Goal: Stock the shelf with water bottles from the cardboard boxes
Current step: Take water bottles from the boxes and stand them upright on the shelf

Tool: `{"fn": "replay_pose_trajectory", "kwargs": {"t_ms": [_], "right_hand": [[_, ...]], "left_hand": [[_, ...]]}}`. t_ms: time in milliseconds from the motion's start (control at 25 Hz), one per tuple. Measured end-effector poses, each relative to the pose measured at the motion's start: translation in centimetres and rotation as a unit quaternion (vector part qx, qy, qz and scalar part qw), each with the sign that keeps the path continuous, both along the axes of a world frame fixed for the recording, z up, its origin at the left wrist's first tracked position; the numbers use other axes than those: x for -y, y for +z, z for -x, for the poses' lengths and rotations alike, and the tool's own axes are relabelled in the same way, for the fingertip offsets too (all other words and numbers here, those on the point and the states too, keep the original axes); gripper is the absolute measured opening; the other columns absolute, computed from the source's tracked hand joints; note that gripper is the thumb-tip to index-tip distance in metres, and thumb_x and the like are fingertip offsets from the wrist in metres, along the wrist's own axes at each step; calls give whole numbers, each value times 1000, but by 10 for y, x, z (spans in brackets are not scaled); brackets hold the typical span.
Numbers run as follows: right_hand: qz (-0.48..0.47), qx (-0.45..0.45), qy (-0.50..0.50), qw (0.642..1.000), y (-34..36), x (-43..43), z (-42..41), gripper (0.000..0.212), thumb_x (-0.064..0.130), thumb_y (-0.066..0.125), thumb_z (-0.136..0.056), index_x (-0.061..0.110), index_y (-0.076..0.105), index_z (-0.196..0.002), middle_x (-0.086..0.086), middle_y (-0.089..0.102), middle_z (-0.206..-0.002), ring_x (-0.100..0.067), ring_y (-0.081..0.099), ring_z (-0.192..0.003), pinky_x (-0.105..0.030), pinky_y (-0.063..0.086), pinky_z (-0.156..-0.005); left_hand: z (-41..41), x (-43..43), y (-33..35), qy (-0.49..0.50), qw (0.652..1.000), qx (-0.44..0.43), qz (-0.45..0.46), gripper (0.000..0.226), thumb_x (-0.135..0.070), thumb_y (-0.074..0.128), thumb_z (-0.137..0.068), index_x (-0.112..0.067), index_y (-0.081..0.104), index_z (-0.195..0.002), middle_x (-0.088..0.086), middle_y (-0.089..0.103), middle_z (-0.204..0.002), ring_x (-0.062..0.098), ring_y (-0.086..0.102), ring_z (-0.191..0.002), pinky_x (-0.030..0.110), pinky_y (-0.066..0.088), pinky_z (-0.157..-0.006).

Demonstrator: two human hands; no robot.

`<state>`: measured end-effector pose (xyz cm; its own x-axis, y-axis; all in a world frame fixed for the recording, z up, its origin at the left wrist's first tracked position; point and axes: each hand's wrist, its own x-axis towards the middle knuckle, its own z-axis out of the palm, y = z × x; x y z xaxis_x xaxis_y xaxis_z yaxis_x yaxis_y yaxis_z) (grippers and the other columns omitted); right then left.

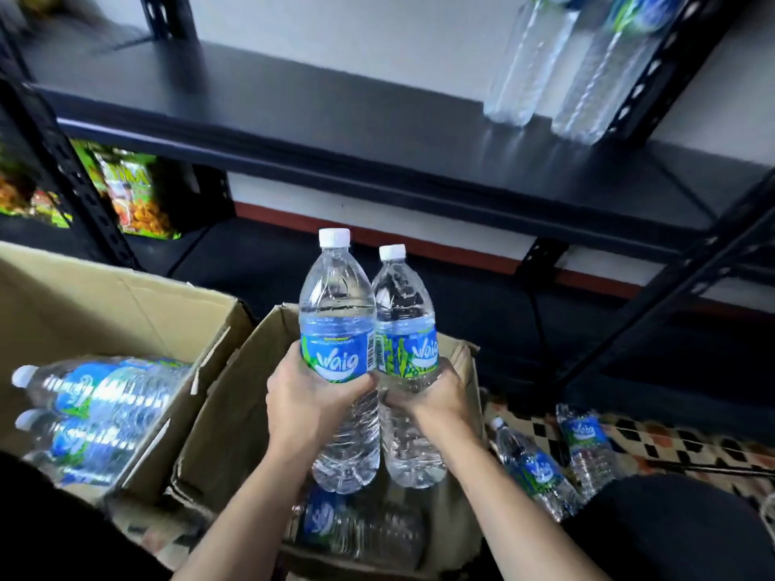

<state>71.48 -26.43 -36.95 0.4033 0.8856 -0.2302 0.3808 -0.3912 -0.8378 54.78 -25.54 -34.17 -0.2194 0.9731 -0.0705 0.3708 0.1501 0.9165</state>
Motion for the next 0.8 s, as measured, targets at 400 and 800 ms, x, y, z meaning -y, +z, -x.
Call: {"fn": "replay_pose_trajectory", "kwargs": {"t_ms": [400,800], "right_hand": [[-235,32,-23,971,150,-34,-26,68,37,98,-44,25,63,-101,15,73,-87,10,66,-79,-9,48,-66],[-355,103,-58,927,275,-98,-48,57,44,93,-51,34,54,-91,18,65,-88,11,59,-84,1,40,-65]], "left_hand": [[-24,-54,144,4,984,-8,-180,68,-65,80,-39,-29,61,-94,-14,70,-88,9,66,-91,37,55,-83],[-58,-135,260,3,963,-8,-269,75,-74,74,-37,-28,62,-96,-11,70,-88,13,65,-94,37,55,-84]]}}
